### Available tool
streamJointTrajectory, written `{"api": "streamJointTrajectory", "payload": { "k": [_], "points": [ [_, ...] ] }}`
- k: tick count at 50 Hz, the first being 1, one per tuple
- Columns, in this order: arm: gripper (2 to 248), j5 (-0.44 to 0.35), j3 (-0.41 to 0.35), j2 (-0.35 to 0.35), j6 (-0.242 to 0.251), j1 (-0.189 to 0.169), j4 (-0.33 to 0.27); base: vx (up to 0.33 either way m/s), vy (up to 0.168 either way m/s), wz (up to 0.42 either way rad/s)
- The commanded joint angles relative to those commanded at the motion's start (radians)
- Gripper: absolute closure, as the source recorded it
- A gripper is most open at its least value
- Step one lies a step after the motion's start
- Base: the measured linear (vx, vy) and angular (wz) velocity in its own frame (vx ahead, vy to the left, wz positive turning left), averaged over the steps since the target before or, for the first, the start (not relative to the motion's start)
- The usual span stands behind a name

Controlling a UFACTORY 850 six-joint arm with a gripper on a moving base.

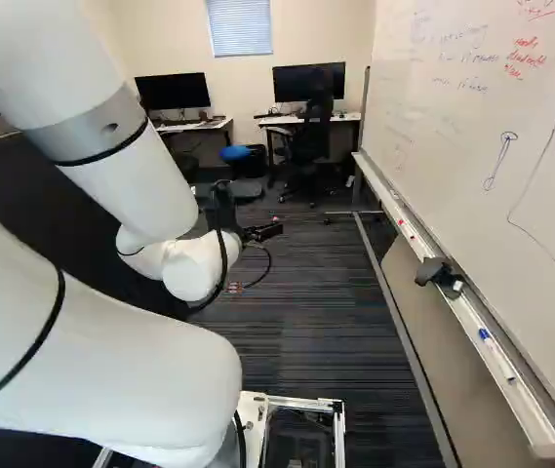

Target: Open the door and move inside

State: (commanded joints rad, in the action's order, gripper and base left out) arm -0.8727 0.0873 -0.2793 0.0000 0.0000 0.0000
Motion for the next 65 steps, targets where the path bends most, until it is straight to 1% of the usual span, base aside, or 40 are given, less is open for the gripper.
{"api": "streamJointTrajectory", "payload": {
  "k": [19, 65],
  "points": [
    [3, 0.0, 0.0, 0.0, 0.0, 0.0, 0.0, 0.254, 0.013, 0.121],
    [3, 0.0, 0.0, 0.0, 0.0, 0.0, 0.0, 0.274, 0.006, -0.004]
  ]
}}
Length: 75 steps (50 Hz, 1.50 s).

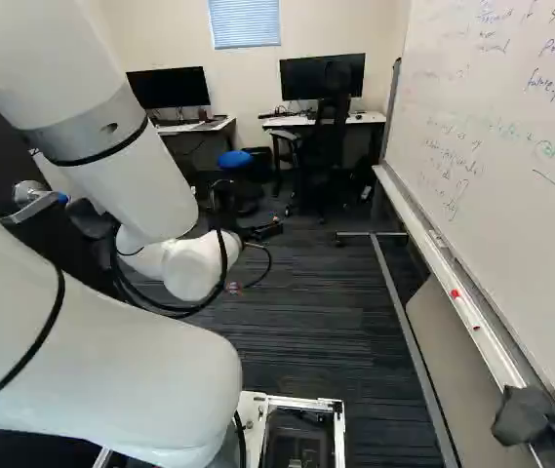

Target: Open the door and move inside

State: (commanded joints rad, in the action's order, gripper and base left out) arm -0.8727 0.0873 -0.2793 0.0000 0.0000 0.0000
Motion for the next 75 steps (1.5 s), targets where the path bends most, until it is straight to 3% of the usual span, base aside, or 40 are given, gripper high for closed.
{"api": "streamJointTrajectory", "payload": {
  "k": [75],
  "points": [
    [3, 0.0, 0.0, 0.0, 0.0, 0.0, 0.0, 0.265, 0.009, 0.007]
  ]
}}
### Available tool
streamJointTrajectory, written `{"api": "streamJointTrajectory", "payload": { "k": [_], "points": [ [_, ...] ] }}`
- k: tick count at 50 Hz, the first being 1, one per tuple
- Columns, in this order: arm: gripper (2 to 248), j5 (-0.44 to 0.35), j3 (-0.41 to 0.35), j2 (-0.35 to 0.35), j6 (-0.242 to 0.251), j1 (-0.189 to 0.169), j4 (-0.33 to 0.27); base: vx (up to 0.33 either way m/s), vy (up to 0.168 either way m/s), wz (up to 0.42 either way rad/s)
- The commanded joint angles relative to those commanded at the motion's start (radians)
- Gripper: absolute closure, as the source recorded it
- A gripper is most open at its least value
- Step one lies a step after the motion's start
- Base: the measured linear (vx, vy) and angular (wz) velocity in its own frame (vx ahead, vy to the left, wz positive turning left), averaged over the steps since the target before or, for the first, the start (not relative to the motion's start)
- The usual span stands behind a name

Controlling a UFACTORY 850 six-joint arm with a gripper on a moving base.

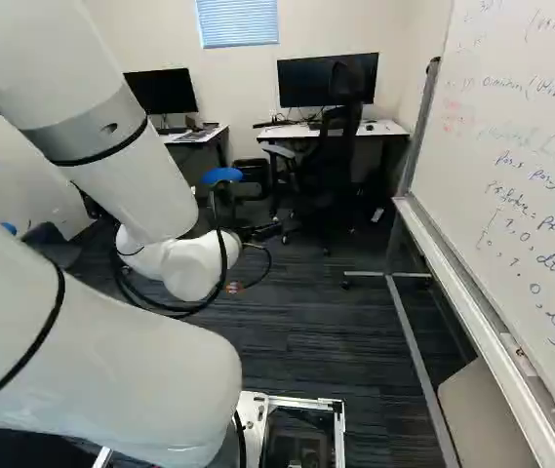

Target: Open the door and move inside

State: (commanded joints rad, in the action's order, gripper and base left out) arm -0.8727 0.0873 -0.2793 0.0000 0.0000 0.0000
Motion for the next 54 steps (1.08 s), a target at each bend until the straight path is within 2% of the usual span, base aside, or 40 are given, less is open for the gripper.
{"api": "streamJointTrajectory", "payload": {
  "k": [19, 54],
  "points": [
    [3, 0.0, 0.0, 0.0, 0.0, 0.0, 0.0, 0.165, 0.005, 0.0],
    [3, 0.0, 0.0, 0.0, 0.0, 0.0, 0.0, -0.003, 0.0, 0.0]
  ]
}}
